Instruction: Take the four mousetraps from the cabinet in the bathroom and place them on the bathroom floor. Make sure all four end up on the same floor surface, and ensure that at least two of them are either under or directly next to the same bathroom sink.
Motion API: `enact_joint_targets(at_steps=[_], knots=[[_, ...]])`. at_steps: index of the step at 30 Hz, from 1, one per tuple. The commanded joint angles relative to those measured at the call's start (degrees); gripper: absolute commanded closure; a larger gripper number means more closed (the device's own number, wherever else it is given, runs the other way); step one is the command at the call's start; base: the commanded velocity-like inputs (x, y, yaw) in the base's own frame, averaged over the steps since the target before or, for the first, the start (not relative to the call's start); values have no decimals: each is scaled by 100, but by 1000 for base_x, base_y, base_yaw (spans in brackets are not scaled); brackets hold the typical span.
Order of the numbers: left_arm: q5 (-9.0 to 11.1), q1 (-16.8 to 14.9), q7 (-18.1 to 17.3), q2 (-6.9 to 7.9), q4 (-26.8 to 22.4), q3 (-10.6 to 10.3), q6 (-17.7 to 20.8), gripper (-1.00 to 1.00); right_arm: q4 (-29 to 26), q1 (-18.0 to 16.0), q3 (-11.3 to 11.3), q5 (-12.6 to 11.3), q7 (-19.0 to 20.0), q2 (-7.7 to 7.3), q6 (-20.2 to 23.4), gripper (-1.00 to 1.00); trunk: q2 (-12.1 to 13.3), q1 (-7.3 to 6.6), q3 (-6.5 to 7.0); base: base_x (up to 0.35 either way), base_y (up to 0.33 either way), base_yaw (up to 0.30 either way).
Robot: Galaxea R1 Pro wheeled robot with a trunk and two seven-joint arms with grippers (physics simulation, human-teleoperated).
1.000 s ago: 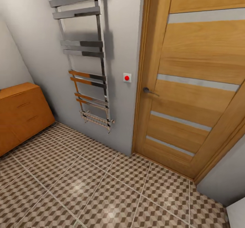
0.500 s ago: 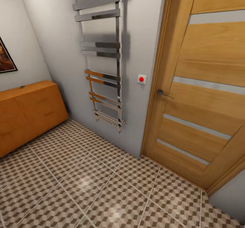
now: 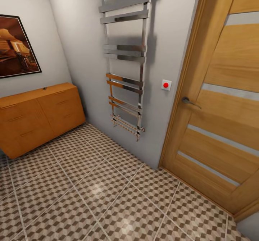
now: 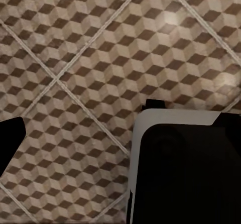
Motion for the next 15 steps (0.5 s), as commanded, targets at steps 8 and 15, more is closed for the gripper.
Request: enact_joint_targets(at_steps=[8, 15], knots=[[28, -11, 9, -4, 23, -48, -35, -100, 0, -3, 31, -61, 35, -3, -17, -100, -11, 3, -11, 0, 0, 252], [28, -11, 9, -4, 23, -48, -35, -100, -2, -3, 31, -61, 35, -3, -18, -100, -11, 3, -11, 0, 0, 254]])
